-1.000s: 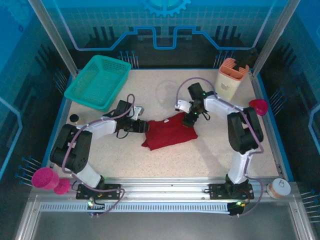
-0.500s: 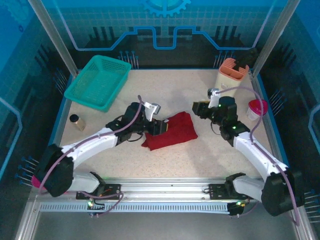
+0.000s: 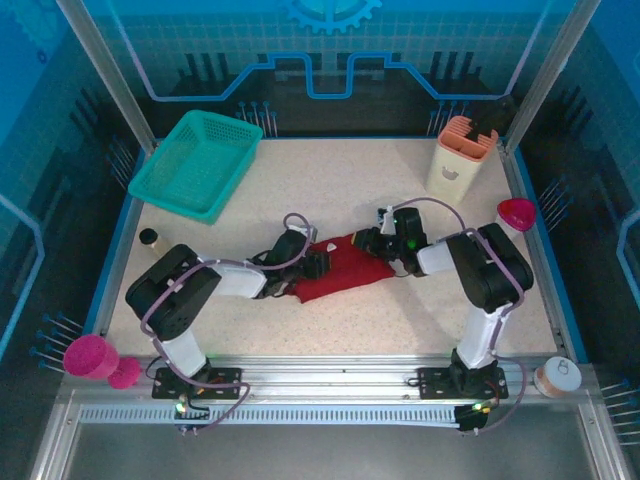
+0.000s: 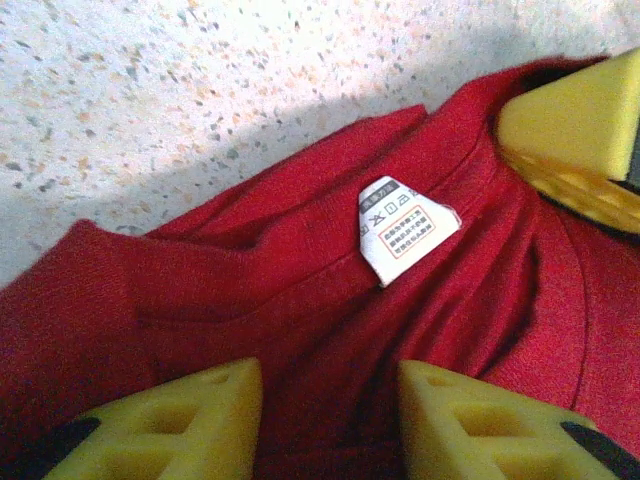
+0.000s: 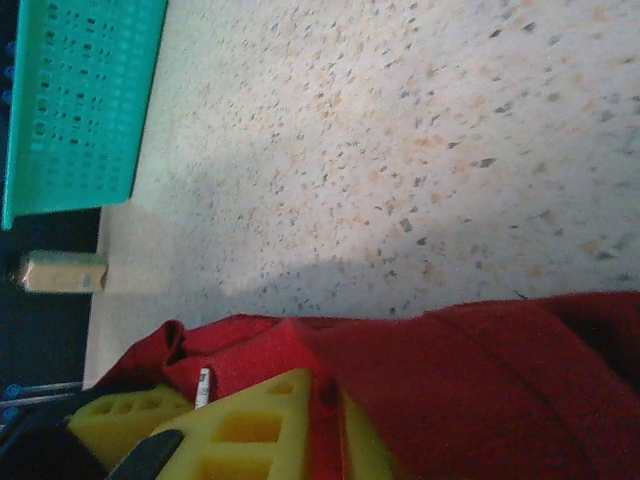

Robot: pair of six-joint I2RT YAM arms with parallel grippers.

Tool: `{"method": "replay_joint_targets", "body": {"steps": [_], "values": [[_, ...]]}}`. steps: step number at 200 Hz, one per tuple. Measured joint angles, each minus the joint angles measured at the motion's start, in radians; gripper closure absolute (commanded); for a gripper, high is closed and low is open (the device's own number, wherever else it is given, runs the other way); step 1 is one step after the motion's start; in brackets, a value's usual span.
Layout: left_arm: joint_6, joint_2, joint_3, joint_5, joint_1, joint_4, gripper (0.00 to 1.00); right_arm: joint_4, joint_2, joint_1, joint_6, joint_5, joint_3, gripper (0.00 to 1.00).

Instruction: Fold the inside-out t-shirt

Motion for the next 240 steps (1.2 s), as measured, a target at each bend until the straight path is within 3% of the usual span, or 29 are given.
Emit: {"method": "replay_joint_targets", "body": {"steps": [31, 52, 77, 102, 134, 138, 141, 143, 159, 180, 187, 198, 219, 240], "values": [[-0.055, -0.041, -0.105, -0.062, -0.056, 0.108, 0.61, -0.163, -0.137, 0.053, -0.005, 0.162, -0.06, 0.81], [-0.113, -0.093, -0.184, -0.126, -0.166, 0.149, 0.6, -0.286, -0.252, 0.118, 0.005, 0.28, -0.125, 0.81], [-0.15, -0.195, -0.211, -0.204, -0.353, 0.01, 0.57, -0.404, -0.41, 0.227, 0.063, 0.399, -0.222, 0.8], [-0.175, -0.295, -0.238, -0.207, -0.426, -0.106, 0.55, -0.553, -0.581, 0.3, 0.131, 0.47, -0.294, 0.8], [-0.197, -0.437, -0.303, -0.238, -0.46, -0.196, 0.48, -0.736, -0.809, 0.359, 0.119, 0.514, -0.339, 0.45], [-0.194, -0.461, -0.303, -0.245, -0.463, -0.222, 0.46, -0.753, -0.837, 0.358, 0.105, 0.521, -0.338, 0.34], [-0.187, -0.479, -0.301, -0.251, -0.465, -0.242, 0.45, -0.764, -0.858, 0.359, 0.094, 0.53, -0.338, 0.11], [-0.181, -0.492, -0.3, -0.255, -0.466, -0.256, 0.43, -0.77, -0.87, 0.358, 0.092, 0.533, -0.338, 0.02], [-0.131, -0.597, -0.268, -0.304, -0.466, -0.373, 0.33, -0.816, -0.982, 0.359, 0.01, 0.592, -0.33, 0.0], [-0.002, -0.755, -0.171, -0.389, -0.442, -0.484, 0.17, -0.816, -1.122, 0.348, -0.147, 0.724, -0.302, 0.0], [0.044, -0.811, -0.145, -0.415, -0.42, -0.488, 0.03, -0.786, -1.165, 0.331, -0.211, 0.762, -0.302, 0.0], [0.129, -0.897, -0.133, -0.447, -0.361, -0.459, 0.01, -0.713, -1.221, 0.287, -0.304, 0.81, -0.314, 0.0], [0.247, -1.003, -0.178, -0.475, -0.147, -0.342, 0.01, -0.426, -1.262, 0.128, -0.416, 0.83, -0.418, 0.0], [0.336, -0.983, -0.281, -0.456, 0.123, -0.189, 0.01, -0.205, -1.125, -0.081, -0.463, 0.797, -0.511, 0.0]]}}
